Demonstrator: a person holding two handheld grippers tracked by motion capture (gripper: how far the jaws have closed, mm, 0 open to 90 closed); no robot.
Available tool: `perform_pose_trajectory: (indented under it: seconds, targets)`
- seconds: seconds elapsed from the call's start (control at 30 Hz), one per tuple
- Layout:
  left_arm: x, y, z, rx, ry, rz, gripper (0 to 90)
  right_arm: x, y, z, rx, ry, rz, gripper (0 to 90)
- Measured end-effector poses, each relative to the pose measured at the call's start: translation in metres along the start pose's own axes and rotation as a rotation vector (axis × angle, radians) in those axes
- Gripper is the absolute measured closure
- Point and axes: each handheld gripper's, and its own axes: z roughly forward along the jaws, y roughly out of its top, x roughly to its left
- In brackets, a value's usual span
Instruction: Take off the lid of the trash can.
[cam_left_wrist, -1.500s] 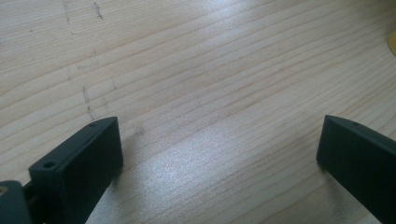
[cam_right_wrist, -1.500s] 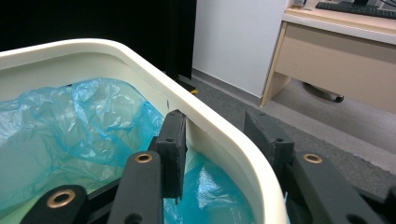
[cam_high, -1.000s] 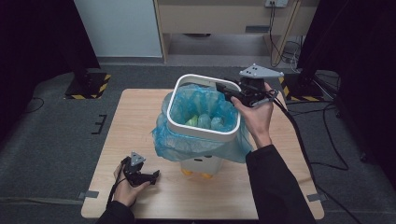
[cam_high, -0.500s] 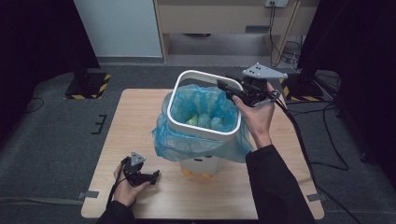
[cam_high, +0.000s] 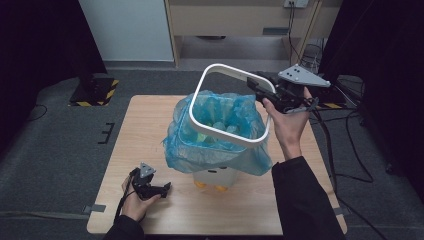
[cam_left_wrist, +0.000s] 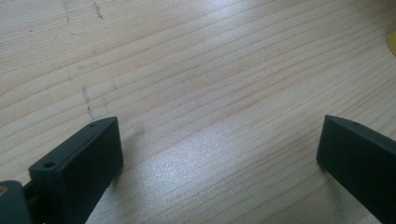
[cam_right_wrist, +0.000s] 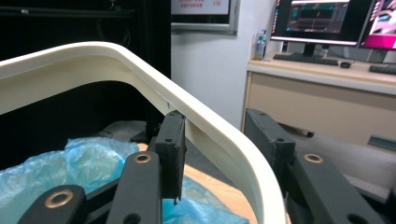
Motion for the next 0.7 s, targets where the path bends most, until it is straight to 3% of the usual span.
perform_pose_trajectory:
  seconds: [0.7]
  targets:
    - [0.000,0.000,0.000,0.000,0.000,0.000,0.0,-0.022,0.013,-0.045,-0.063,-0.096,-0.063,60.0]
